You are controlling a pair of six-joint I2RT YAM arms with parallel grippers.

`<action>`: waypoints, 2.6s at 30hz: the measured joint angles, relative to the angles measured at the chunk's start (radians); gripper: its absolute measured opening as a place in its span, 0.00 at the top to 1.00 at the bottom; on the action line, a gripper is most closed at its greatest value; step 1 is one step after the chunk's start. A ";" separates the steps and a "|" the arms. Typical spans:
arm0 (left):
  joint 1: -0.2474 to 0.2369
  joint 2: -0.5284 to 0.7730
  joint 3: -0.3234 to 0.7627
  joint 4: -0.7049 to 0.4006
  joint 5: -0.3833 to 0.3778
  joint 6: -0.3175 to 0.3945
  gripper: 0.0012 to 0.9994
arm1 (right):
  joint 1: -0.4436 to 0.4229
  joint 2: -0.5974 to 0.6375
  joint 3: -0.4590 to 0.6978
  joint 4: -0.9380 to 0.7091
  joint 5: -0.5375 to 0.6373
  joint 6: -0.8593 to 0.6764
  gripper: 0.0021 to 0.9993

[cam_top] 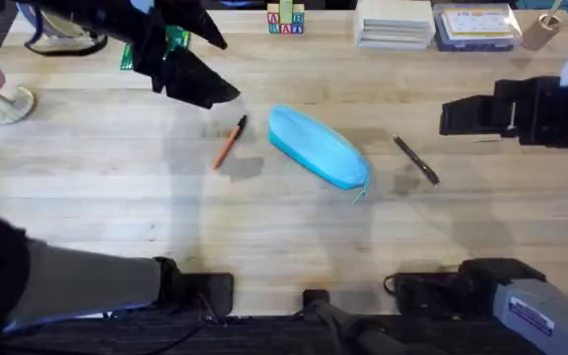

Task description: Unzip the bag, pick up the pens from the table one at a time and place them inside, then zip the bag closed.

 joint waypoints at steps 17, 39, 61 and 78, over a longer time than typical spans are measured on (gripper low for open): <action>0.000 0.125 0.077 -0.017 0.059 0.227 0.01 | 0.000 0.000 0.000 0.000 0.000 0.000 0.00; -0.040 0.233 0.077 -0.178 0.158 0.713 0.01 | 0.000 0.000 0.000 0.000 0.000 0.000 0.00; -0.136 0.383 0.077 -0.114 0.162 0.823 0.01 | 0.000 0.000 0.000 0.000 0.000 0.000 0.00; -0.153 0.541 0.077 -0.045 0.180 0.823 0.01 | 0.000 0.000 0.000 -0.002 0.000 0.000 0.00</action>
